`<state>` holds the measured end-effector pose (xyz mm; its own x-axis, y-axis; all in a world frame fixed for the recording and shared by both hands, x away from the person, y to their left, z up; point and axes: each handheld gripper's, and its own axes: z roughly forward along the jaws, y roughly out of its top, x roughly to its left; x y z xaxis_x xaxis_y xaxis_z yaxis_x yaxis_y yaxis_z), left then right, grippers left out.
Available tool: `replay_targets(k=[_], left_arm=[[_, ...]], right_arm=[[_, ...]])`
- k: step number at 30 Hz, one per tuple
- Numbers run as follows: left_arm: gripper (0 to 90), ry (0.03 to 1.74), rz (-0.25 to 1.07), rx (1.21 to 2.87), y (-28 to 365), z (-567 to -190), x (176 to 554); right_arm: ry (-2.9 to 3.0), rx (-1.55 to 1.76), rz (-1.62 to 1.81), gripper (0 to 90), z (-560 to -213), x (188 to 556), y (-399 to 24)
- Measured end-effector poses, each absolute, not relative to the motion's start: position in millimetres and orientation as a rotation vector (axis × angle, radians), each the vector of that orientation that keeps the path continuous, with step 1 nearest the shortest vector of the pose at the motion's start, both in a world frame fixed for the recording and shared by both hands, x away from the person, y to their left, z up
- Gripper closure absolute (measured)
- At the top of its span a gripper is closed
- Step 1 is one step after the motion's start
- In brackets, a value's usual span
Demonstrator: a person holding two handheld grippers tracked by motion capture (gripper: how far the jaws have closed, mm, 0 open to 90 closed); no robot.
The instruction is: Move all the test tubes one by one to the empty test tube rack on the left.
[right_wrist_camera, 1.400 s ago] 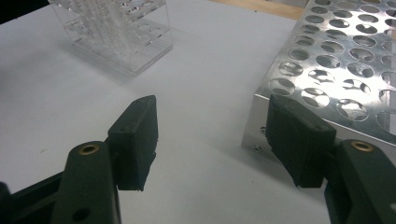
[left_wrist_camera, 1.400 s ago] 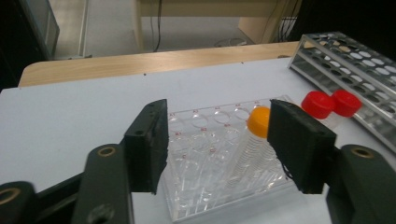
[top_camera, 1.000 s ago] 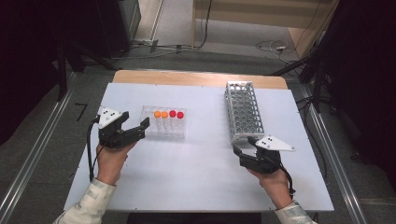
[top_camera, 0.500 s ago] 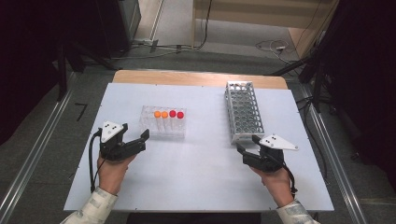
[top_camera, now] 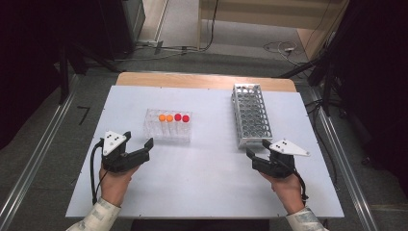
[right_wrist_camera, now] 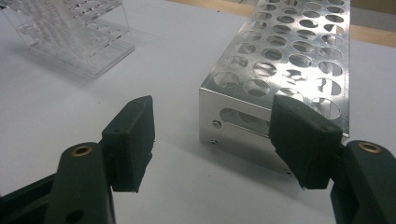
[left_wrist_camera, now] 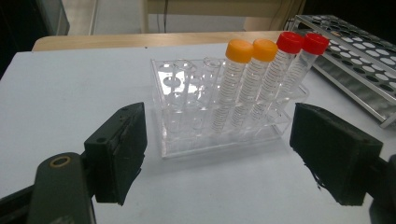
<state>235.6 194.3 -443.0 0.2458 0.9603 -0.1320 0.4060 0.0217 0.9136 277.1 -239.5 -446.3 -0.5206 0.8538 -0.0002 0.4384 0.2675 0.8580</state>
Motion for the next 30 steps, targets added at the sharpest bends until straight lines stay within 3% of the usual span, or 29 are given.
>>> replay_targets(k=[30], left_arm=[[19.0,1.363,0.790,1.557,222,-449,216]], right_arm=[[1.969,1.245,1.140,27.8,-445,274,-286]])
